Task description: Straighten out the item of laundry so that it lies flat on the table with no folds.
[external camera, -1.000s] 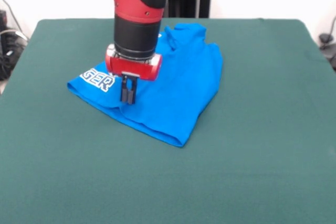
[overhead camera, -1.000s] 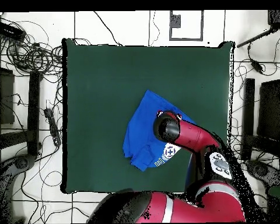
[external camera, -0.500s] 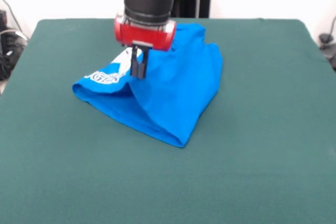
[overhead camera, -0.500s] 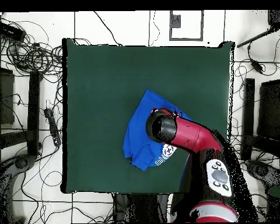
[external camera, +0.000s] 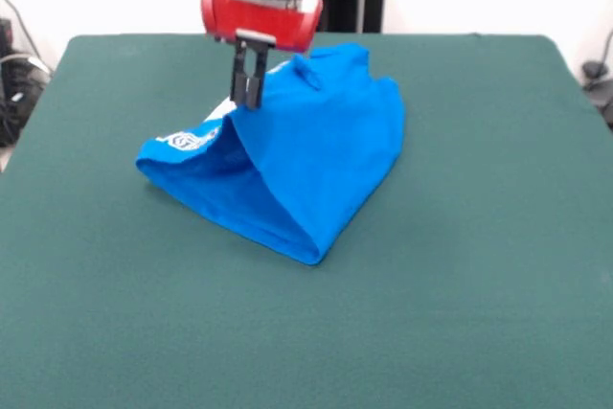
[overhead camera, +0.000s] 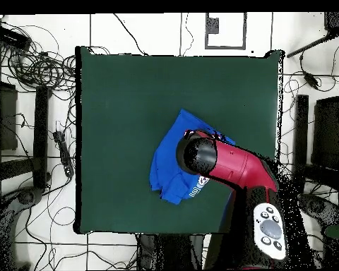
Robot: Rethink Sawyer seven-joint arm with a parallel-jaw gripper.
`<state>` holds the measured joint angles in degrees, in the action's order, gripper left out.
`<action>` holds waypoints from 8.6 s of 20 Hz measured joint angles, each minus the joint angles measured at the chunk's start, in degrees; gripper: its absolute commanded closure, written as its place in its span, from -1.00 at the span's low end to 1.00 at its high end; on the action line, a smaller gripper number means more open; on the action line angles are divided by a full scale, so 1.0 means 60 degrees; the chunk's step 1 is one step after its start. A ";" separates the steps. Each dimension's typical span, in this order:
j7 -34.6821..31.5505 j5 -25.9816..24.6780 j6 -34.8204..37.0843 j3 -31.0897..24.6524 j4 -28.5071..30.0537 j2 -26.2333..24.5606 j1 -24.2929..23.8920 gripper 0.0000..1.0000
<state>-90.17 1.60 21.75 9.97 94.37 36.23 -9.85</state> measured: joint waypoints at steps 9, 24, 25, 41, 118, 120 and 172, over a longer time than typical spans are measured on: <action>0.0000 -0.0002 0.0868 0.0039 0.0176 0.1144 0.0024 1.00; 0.0000 0.0020 0.2495 0.0040 0.0284 0.2848 0.0016 1.00; 0.0000 0.0020 0.2589 0.0040 0.0282 0.2915 0.0015 1.00; 0.0000 -0.0097 0.4737 -0.0072 -0.0450 0.3720 -0.0967 1.00; 0.0002 -0.1049 0.4679 -0.1649 -0.1698 0.3565 -0.3095 1.00; 0.0002 -0.1061 0.4679 -0.1653 -0.1803 0.3489 -0.3189 1.00; 0.0002 -0.1490 0.2942 -0.2149 -0.1558 0.1601 -0.3951 1.00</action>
<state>-90.15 -7.34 39.40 -2.92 85.02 45.84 -33.55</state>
